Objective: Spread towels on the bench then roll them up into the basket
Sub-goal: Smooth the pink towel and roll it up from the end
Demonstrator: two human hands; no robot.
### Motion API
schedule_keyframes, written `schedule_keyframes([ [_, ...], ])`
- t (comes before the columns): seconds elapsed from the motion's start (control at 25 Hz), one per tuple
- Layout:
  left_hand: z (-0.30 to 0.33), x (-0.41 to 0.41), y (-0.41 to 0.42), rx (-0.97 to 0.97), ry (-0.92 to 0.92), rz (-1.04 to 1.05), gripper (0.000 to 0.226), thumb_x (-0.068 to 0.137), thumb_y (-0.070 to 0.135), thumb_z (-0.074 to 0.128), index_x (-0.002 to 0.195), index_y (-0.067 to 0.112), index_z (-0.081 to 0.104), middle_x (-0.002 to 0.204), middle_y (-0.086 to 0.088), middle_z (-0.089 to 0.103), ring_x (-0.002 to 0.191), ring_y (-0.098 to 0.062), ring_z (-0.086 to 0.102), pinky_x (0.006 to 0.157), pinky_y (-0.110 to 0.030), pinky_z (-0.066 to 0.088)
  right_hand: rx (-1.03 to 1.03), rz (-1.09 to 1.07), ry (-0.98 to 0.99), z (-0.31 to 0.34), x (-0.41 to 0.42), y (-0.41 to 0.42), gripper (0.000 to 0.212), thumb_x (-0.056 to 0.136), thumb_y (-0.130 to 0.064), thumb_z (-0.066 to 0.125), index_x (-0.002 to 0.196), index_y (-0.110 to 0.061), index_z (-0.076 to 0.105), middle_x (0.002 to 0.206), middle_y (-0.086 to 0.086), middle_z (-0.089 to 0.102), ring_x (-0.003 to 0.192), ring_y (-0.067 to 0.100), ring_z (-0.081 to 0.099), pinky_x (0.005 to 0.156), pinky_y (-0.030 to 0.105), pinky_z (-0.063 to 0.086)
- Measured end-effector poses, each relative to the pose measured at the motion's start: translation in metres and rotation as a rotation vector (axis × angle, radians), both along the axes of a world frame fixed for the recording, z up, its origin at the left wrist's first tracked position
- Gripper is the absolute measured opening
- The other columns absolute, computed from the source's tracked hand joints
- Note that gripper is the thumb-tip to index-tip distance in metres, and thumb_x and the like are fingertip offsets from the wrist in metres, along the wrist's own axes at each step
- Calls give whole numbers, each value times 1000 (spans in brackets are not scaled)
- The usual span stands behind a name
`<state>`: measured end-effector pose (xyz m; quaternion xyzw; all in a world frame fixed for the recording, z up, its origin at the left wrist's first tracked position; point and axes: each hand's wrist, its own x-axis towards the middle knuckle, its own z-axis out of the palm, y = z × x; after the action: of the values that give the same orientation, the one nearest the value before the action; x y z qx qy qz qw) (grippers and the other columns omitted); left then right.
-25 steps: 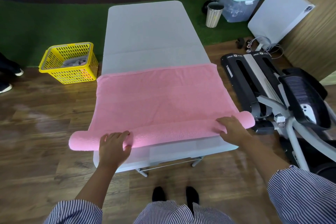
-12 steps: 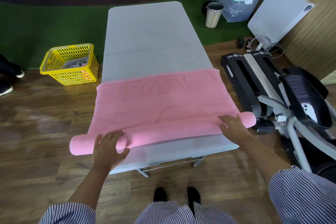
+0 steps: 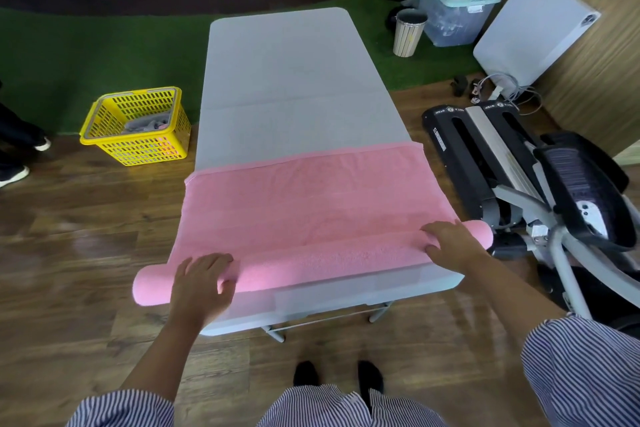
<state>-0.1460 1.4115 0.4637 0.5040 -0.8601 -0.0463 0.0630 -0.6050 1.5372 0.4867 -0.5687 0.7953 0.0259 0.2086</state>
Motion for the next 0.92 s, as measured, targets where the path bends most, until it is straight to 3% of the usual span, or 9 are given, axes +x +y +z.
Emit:
schedule_keyframes([
  [0.12, -4, -2, -2, -12, 33, 34, 43, 73, 25, 53, 111, 10, 64, 113, -5, 67, 105, -26, 63, 98, -55, 42, -161, -24, 25, -5, 0, 1, 43, 90, -19, 48, 133, -13, 46, 138, 3, 47, 129, 22, 40, 116, 45, 12],
  [0.24, -9, -6, 2, 53, -4, 46, 57, 61, 19, 81, 114, 9, 64, 112, -5, 68, 106, -25, 64, 102, -57, 36, -18, 0, 29, -2, 5, 2, 53, 90, -21, 51, 141, -13, 37, 145, 2, 38, 137, 19, 29, 116, 43, 2],
  [0.32, -9, -11, 4, 81, -12, 77, 63, 53, 13, 86, 113, 8, 65, 106, -5, 70, 100, -25, 66, 101, -58, 38, 49, 45, 97, 0, 8, 1, 61, 86, -20, 56, 142, -15, 33, 146, -1, 36, 137, 18, 27, 116, 42, 1],
  [0.4, -3, -15, 6, 80, -27, 81, 50, 58, 16, 84, 105, 9, 68, 93, -5, 73, 88, -25, 69, 94, -56, 44, 46, 27, 110, 0, 7, 1, 55, 86, -19, 57, 138, -16, 38, 141, 0, 42, 134, 18, 33, 118, 41, 3],
  [0.48, 3, -13, 8, 84, -74, 59, 33, 66, 30, 68, 95, 15, 70, 79, 1, 72, 76, -23, 68, 84, -48, 48, 84, 32, 95, 2, 2, 0, 45, 87, -23, 54, 132, -16, 47, 135, 1, 50, 129, 20, 40, 117, 38, 9],
  [0.6, 7, -6, 8, 109, -128, 24, 42, 69, 44, 40, 88, 20, 68, 67, 7, 67, 64, -22, 64, 71, -37, 46, 152, 76, 48, 8, -4, -3, 46, 88, -26, 52, 132, -17, 48, 136, 1, 51, 126, 21, 43, 112, 34, 20],
  [0.68, 5, -4, 7, 76, -92, 1, 45, 70, 44, 38, 92, 17, 68, 76, 5, 68, 69, -23, 65, 69, -38, 46, 64, 54, 4, 9, -7, -5, 47, 88, -23, 53, 134, -16, 46, 136, 2, 48, 125, 23, 44, 110, 35, 24],
  [0.8, 4, -5, 7, 17, 17, 19, 44, 73, 37, 42, 102, 13, 64, 100, -2, 68, 89, -25, 64, 79, -45, 48, -182, 31, -39, 1, -5, -4, 39, 88, -10, 51, 127, -9, 52, 130, 8, 52, 116, 27, 50, 104, 36, 36],
  [0.92, 4, -8, 16, 40, -1, 35, 44, 72, 36, 46, 106, 15, 64, 106, -1, 68, 96, -24, 64, 89, -52, 45, -131, 46, -53, -5, -2, 6, 45, 87, -14, 54, 132, -11, 49, 138, 4, 48, 129, 22, 41, 116, 40, 20],
])
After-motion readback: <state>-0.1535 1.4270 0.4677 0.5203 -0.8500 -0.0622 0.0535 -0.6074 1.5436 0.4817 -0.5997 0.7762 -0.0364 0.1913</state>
